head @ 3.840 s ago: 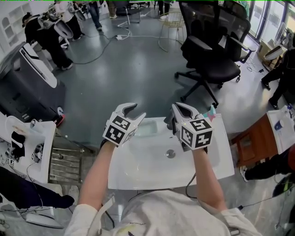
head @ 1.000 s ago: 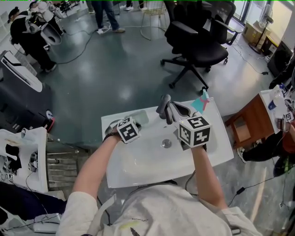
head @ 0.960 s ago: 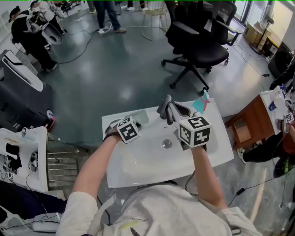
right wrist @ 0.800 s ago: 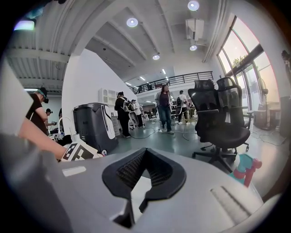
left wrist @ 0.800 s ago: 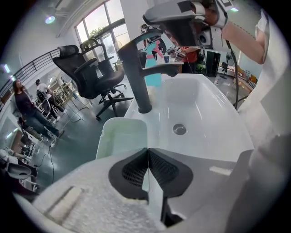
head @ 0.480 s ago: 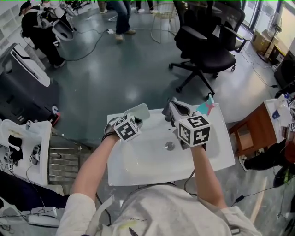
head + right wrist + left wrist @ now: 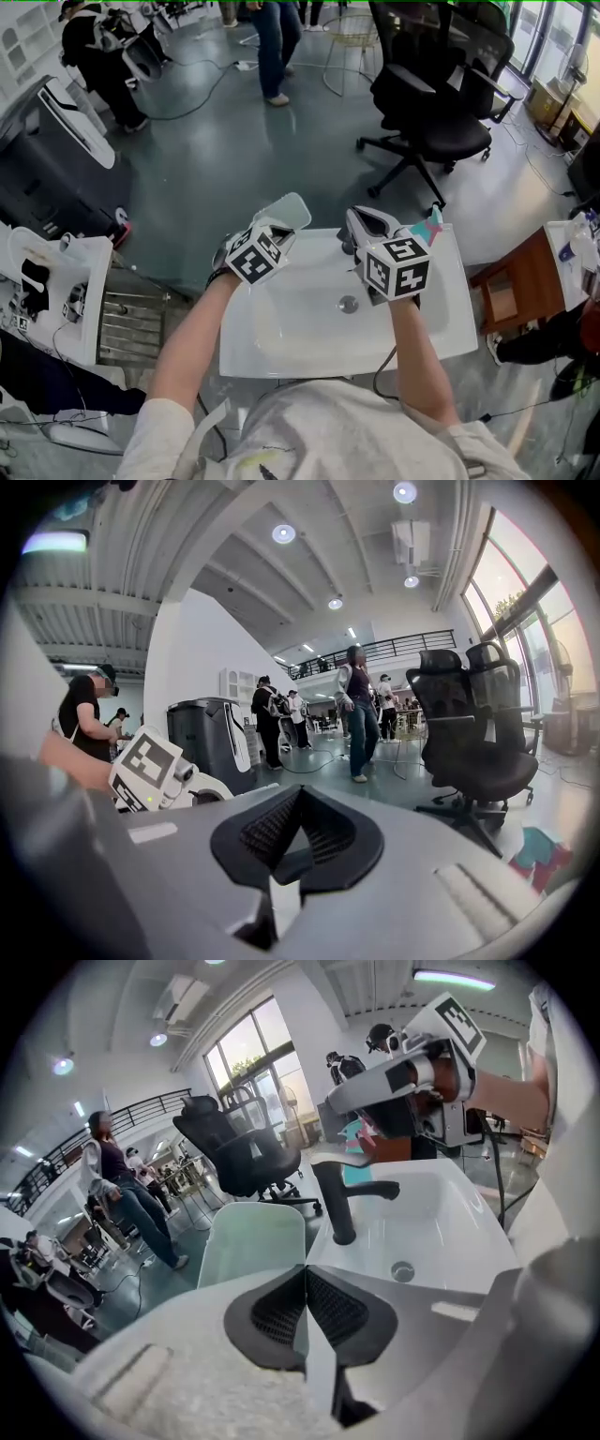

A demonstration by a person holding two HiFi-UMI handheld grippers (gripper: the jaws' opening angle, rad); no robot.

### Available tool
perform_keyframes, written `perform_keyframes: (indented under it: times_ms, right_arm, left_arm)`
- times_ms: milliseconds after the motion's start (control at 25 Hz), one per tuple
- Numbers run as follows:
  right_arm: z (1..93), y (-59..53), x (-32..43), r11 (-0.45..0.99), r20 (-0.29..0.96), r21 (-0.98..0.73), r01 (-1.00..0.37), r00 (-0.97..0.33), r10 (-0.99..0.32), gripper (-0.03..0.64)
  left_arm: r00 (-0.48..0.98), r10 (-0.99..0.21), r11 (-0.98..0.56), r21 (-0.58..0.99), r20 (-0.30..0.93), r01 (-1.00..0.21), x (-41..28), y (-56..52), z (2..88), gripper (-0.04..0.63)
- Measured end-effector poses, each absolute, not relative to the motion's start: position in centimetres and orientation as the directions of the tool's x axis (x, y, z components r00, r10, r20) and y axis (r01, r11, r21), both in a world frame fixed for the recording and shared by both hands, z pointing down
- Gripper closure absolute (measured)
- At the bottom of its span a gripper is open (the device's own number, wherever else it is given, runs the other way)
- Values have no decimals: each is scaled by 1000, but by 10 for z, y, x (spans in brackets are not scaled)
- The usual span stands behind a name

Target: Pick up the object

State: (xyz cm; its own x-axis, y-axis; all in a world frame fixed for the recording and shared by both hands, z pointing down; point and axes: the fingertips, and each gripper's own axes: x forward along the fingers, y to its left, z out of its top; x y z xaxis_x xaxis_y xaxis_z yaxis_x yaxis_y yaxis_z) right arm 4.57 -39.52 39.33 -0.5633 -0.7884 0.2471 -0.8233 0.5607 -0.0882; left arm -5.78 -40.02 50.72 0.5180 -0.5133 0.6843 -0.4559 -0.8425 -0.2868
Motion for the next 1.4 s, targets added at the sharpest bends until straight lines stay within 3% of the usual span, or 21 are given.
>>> perform_keyframes:
  times_ms: [800,1400]
  right_arm:
    - [369,-403,37,594,193,-68,-802,-595,-780,614]
    - [355,-404,41,587,165,-62,-807,-588,-792,614]
  left_arm:
    - [509,-780,-610,-264,363,-747,-92,-406,395,584]
    - [380,-907,-400,-90,183,-912,-140,-394,364,584]
